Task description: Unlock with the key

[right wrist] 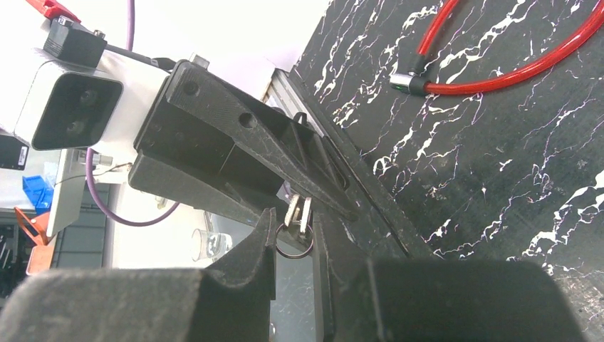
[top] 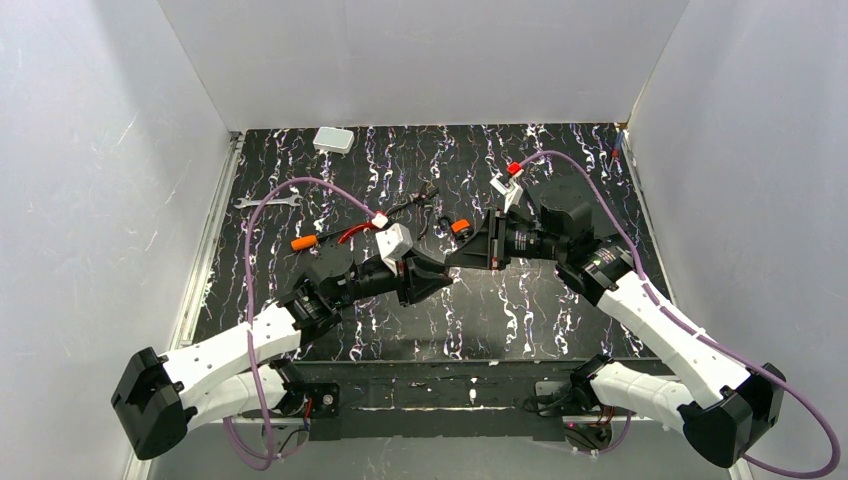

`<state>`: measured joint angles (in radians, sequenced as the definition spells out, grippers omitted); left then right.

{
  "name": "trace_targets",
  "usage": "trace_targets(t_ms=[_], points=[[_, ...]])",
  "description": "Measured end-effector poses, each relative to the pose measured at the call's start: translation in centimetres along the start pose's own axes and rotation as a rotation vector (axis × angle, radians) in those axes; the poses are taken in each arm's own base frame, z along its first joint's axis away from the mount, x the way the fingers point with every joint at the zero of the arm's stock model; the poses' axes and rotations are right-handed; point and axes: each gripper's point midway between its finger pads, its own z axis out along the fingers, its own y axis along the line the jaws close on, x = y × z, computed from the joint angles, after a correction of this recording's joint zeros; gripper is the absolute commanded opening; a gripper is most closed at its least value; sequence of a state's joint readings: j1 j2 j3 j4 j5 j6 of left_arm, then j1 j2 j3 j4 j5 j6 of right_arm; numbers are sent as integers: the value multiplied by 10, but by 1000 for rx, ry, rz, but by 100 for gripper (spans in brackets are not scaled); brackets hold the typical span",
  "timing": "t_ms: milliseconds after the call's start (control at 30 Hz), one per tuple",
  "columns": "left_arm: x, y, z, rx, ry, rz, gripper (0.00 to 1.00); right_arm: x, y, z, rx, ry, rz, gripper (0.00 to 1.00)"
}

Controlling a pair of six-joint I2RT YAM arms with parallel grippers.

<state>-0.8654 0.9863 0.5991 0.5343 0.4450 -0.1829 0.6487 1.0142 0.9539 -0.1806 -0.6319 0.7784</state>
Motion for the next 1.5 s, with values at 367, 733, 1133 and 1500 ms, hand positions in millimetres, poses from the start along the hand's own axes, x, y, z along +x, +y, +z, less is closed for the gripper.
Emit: trace_targets(t_ms=[367,733,1133,1500], points=[[-12,-2,-4,-11,-28,8,47,0,-1,0,3,-2,0,1],[-21,3,-3,-46,-36,-17,36,-3,-4,1,22,-18,1,1],[-22,7,7,-74,-30,-39,29,-6,-8,1,45,-36,8,1],[-13,12,11,-97,-9,-50,5,-9,-10,2,59,-52,24,1]])
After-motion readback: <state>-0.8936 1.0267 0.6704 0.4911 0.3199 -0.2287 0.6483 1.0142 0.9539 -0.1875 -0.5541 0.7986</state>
